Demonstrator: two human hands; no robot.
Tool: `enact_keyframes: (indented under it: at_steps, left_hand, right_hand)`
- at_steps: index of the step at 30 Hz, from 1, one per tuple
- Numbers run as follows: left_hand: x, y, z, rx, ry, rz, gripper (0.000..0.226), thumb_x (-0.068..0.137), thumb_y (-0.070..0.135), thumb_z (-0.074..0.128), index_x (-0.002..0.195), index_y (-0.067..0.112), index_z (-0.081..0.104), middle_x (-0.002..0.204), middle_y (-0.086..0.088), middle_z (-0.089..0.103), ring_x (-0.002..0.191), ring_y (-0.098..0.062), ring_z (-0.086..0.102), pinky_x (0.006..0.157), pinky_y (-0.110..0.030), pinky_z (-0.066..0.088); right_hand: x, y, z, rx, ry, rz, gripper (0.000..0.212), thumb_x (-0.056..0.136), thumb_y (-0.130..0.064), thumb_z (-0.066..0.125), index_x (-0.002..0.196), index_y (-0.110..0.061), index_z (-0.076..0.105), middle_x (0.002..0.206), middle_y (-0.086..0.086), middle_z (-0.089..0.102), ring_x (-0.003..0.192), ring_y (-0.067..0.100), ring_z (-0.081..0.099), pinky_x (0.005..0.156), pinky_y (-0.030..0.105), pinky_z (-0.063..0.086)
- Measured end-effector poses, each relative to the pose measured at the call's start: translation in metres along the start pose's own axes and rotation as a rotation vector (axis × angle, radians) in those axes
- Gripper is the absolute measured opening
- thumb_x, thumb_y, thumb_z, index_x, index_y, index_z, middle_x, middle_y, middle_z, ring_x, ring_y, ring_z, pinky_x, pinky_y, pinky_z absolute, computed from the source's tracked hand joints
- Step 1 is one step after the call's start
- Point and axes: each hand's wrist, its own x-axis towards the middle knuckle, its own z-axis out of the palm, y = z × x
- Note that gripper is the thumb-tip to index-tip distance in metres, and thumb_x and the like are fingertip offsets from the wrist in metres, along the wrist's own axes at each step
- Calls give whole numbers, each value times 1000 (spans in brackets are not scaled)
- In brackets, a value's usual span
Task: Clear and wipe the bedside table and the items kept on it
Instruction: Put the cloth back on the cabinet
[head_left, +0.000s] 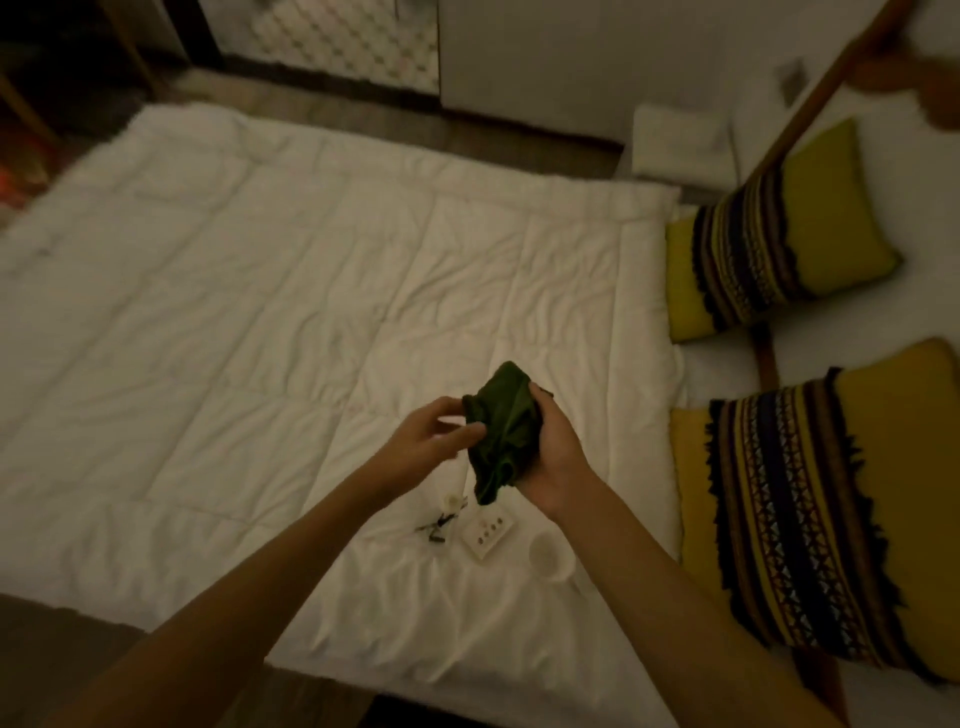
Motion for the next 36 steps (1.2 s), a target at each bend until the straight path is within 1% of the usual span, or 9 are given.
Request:
enact_keyframes:
  at_steps: [2, 6, 10, 14, 23, 25, 29, 33, 36]
  left_hand:
    - [-10, 34, -4, -230, 24, -8, 60, 79, 55, 73, 128, 25, 56, 125, 2, 65, 107, -10, 68, 86, -34, 59]
    - [-36, 69, -33, -389, 162, 37, 45, 84, 33, 76, 125, 21, 61, 117, -4, 71, 103, -18, 71, 78, -33, 60]
    - [-80, 86, -88, -503, 329, 148, 38, 87, 38, 72, 120, 22, 66, 115, -1, 73, 107, -20, 70, 85, -39, 59]
    - [-141, 94, -159, -539, 484, 248, 31, 91, 38, 64, 117, 22, 67, 113, -1, 74, 104, -19, 71, 81, -34, 60]
    - [-297, 69, -311, -368, 916, 289, 16, 98, 36, 56, 110, 29, 64, 109, 6, 70, 103, -10, 67, 79, -22, 57]
    - [-331, 58, -340, -343, 1039, 296, 17, 101, 36, 52, 112, 29, 62, 113, 5, 66, 106, -9, 63, 84, -25, 55]
    - [-393, 33, -385, -187, 1339, 283, 21, 106, 36, 38, 113, 25, 54, 107, 6, 58, 102, -8, 56, 86, -25, 48]
    - [-444, 13, -426, 15, 1709, 244, 22, 108, 30, 33, 107, 16, 50, 83, 6, 55, 79, -6, 56, 69, -22, 45]
    - [-484, -10, -462, 138, 1851, 202, 27, 108, 31, 31, 97, 13, 48, 69, 2, 48, 61, -13, 51, 58, -30, 44]
  right_hand:
    - [-13, -13, 26, 8, -85, -58, 49, 101, -47, 47, 133, -13, 63, 121, 18, 71, 110, 35, 69, 93, 47, 56]
    - [-37, -25, 77, -59, -249, -99, 43, 101, -44, 49, 126, -15, 67, 120, 19, 71, 107, 36, 70, 86, 47, 59]
    - [-48, -18, 132, -215, -326, -147, 39, 100, -39, 54, 127, -15, 69, 125, 17, 69, 113, 37, 68, 91, 48, 58]
    - [-58, 7, 195, -367, -454, -210, 34, 94, -20, 65, 127, -14, 67, 124, 16, 70, 113, 38, 68, 88, 49, 58]
    - [-92, 122, 357, -653, -627, -240, 48, 76, -23, 83, 118, -5, 71, 115, 16, 74, 104, 37, 72, 85, 50, 60]
    - [-103, 152, 391, -702, -691, -264, 49, 72, -26, 85, 115, -7, 72, 112, 13, 75, 101, 35, 73, 76, 44, 61]
    - [-120, 223, 450, -758, -785, -339, 23, 84, -27, 79, 107, -24, 77, 108, 0, 77, 100, 22, 74, 80, 39, 61]
    - [-133, 296, 507, -874, -817, -515, 9, 93, -40, 68, 100, -44, 71, 102, -17, 74, 102, 8, 68, 85, 33, 60]
    - [-135, 350, 553, -925, -879, -638, 21, 97, -45, 59, 115, -37, 65, 110, -13, 70, 106, 7, 64, 89, 29, 54]
